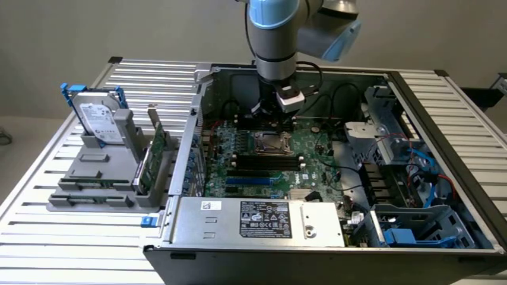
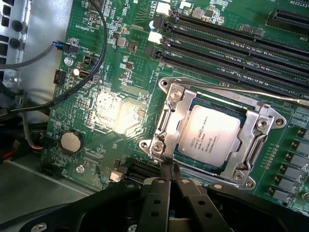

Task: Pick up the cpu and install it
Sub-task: 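Install the first cpu locking lever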

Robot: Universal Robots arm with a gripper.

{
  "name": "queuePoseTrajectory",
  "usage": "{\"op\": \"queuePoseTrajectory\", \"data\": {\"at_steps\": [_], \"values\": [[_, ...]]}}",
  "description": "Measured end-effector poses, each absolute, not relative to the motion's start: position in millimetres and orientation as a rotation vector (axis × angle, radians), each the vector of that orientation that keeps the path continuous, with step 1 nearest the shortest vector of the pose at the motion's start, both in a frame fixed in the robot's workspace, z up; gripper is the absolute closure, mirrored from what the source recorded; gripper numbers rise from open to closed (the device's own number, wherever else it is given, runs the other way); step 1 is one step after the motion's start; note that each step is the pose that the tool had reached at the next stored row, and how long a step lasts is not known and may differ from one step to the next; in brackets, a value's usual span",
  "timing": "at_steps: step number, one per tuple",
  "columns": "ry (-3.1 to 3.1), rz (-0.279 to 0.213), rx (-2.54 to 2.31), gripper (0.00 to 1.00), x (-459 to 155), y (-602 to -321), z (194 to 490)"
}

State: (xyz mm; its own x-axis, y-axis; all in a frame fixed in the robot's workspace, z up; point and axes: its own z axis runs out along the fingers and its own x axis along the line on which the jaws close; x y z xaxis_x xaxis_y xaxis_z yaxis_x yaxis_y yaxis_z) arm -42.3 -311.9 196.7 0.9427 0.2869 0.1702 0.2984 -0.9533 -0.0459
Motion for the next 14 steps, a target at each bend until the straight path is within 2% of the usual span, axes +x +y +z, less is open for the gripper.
{"op": "queuePoseTrajectory", "data": {"at_steps": [14], "values": [[-0.453, -0.25, -3.015, 0.89, -41.6, -312.0, 197.0]]}}
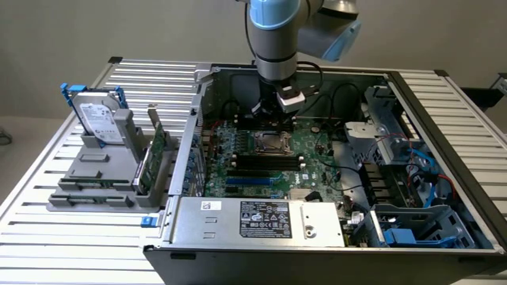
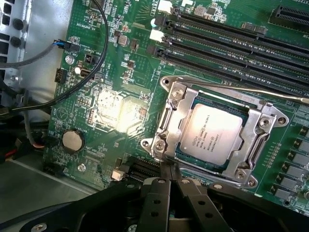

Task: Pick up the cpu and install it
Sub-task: 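Install the first cpu locking lever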

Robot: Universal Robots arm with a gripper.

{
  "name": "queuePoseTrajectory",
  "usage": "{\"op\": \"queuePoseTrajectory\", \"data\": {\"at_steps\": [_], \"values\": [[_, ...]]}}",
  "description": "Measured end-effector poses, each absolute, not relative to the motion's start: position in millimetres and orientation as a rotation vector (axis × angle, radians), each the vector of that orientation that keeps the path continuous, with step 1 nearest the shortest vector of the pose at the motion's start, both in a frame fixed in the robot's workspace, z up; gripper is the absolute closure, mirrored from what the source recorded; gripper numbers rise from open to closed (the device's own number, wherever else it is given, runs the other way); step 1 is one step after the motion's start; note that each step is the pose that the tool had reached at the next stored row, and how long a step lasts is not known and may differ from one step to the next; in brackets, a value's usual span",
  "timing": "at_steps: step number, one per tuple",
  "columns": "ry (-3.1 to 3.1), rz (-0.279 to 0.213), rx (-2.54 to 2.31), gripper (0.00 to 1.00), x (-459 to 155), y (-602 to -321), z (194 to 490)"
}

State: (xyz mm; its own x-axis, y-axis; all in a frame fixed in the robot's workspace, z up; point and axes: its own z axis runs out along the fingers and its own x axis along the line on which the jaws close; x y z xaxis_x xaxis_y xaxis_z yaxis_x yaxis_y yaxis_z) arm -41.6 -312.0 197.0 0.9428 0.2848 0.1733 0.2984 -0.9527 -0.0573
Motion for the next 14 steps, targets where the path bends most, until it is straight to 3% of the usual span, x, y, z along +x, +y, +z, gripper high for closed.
{"op": "queuePoseTrajectory", "data": {"at_steps": [14], "values": [[-0.451, -0.241, -3.007, 0.89, -41, -312, 215]]}}
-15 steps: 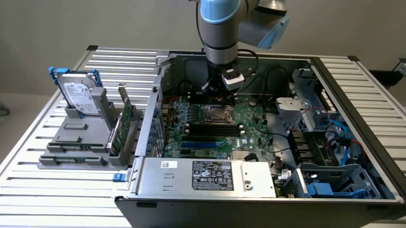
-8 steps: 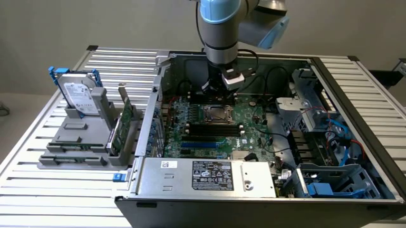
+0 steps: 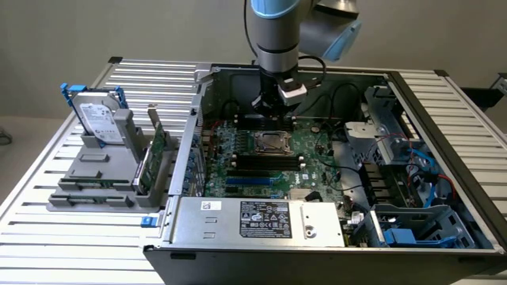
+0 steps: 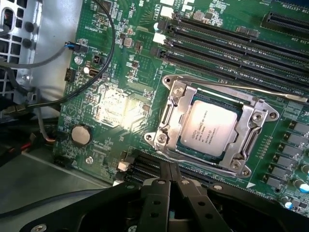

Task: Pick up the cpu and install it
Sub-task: 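Install the first cpu locking lever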

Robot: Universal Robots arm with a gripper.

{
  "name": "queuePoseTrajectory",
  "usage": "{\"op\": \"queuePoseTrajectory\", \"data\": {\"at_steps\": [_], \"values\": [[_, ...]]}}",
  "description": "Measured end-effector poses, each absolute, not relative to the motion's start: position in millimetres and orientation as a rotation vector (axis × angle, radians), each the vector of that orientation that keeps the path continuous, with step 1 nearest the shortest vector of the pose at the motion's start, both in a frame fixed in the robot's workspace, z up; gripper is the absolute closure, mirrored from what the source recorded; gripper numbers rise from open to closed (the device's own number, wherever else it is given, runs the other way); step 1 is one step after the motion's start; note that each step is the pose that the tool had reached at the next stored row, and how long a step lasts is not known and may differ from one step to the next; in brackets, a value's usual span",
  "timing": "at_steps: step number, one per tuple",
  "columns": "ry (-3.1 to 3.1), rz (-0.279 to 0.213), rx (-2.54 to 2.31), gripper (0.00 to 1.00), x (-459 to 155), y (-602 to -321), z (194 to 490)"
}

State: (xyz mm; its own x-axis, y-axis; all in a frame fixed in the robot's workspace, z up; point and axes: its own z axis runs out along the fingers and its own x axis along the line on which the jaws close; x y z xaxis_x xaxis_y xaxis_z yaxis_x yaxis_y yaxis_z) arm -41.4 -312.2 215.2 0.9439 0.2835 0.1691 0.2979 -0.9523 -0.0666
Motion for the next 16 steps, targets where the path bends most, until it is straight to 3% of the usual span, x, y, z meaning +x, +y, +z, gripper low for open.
{"op": "queuePoseTrajectory", "data": {"at_steps": [16], "values": [[-0.45, -0.237, -3.007, 0.89, -49, -342, 226]]}}
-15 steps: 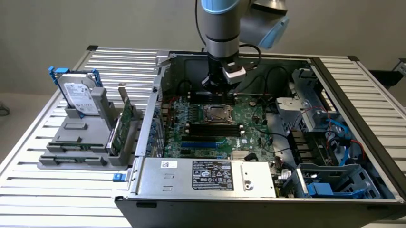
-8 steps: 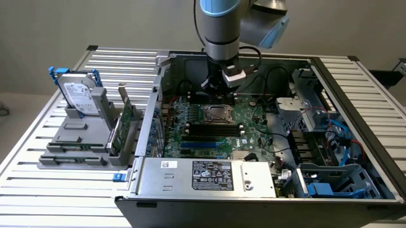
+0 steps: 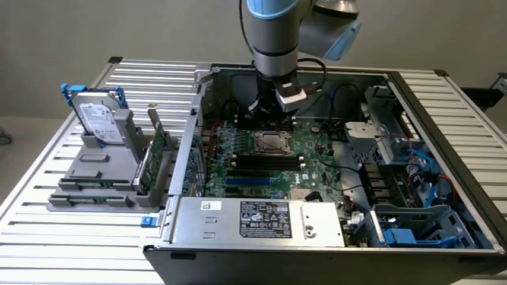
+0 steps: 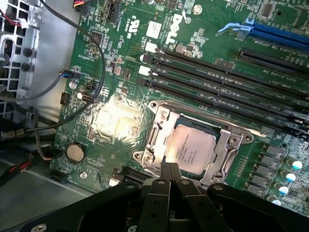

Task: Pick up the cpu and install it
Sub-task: 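Install the first cpu locking lever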

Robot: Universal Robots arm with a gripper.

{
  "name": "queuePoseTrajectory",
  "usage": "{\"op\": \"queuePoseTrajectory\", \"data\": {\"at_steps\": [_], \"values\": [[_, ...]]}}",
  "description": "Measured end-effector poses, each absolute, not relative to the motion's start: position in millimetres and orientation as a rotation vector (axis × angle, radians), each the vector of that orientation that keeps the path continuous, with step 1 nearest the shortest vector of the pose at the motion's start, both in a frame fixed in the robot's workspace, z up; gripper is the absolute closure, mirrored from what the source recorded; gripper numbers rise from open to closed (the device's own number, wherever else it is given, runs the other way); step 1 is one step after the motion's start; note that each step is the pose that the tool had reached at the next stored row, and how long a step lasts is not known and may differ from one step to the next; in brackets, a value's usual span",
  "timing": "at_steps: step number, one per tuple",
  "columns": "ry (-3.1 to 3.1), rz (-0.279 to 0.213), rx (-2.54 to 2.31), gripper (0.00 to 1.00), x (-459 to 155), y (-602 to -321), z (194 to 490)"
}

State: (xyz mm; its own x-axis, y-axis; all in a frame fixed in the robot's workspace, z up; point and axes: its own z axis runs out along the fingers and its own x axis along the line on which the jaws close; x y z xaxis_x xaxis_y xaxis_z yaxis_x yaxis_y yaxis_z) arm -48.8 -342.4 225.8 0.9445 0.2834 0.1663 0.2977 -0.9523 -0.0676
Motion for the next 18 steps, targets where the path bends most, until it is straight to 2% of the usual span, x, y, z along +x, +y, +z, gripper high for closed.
{"op": "queuePoseTrajectory", "data": {"at_steps": [18], "values": [[-0.45, -0.23, -3.007, 0.89, -65, -375, 246]]}}
